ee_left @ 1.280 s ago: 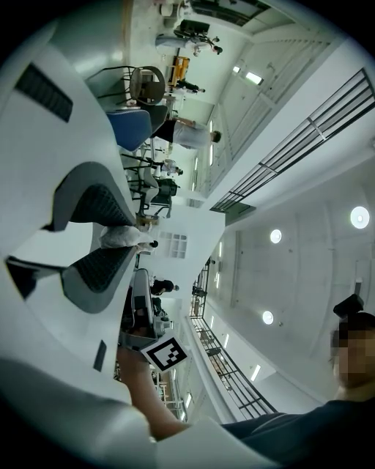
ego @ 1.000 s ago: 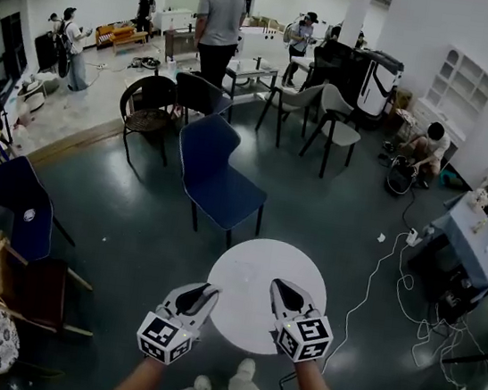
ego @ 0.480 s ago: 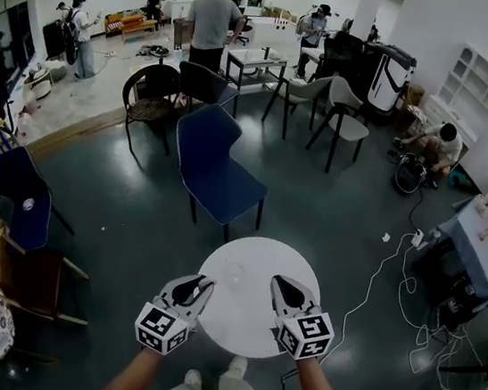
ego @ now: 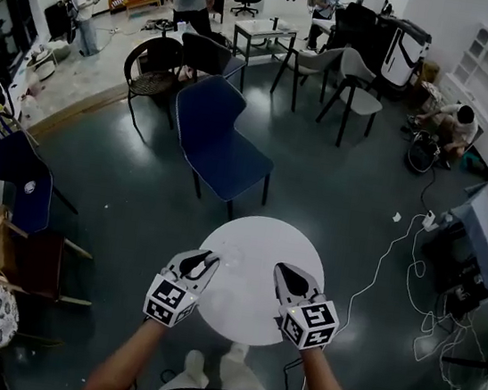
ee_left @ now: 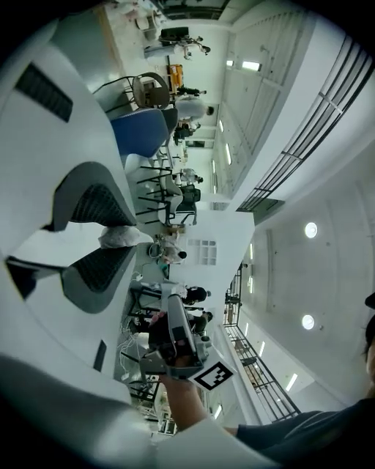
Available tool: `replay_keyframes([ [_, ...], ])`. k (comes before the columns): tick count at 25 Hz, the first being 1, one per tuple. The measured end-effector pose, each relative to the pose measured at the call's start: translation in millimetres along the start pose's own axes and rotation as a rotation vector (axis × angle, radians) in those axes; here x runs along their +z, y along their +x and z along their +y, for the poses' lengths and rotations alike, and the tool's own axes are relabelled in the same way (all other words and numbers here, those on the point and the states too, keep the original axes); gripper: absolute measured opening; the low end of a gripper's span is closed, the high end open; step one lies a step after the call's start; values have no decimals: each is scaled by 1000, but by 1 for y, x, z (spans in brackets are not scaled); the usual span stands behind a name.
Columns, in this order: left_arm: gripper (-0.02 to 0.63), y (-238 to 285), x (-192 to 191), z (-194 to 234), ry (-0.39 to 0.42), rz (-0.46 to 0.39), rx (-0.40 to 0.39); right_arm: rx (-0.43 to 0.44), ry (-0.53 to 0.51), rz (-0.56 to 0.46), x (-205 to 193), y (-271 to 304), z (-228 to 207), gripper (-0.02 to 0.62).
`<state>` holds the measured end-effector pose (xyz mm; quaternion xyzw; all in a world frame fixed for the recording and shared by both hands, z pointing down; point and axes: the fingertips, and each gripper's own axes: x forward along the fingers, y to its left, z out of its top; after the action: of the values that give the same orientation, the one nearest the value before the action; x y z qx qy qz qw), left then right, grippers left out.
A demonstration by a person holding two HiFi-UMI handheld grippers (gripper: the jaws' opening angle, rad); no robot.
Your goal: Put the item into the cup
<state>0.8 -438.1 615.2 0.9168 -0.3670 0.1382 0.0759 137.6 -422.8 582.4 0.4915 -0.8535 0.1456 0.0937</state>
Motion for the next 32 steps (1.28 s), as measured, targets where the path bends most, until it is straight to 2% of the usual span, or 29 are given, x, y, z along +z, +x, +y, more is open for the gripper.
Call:
replay_keyframes([
  [13,90,57,-83,10,9,215,-8,33,25,92,-48,6,-26,15],
  [26,91,114,-120,14,102,329,-34,41,58,164,-85,13,-51,15],
  [32,91,133,-131,22,84,352,-24,30,80,183,-95,18,-64,15],
])
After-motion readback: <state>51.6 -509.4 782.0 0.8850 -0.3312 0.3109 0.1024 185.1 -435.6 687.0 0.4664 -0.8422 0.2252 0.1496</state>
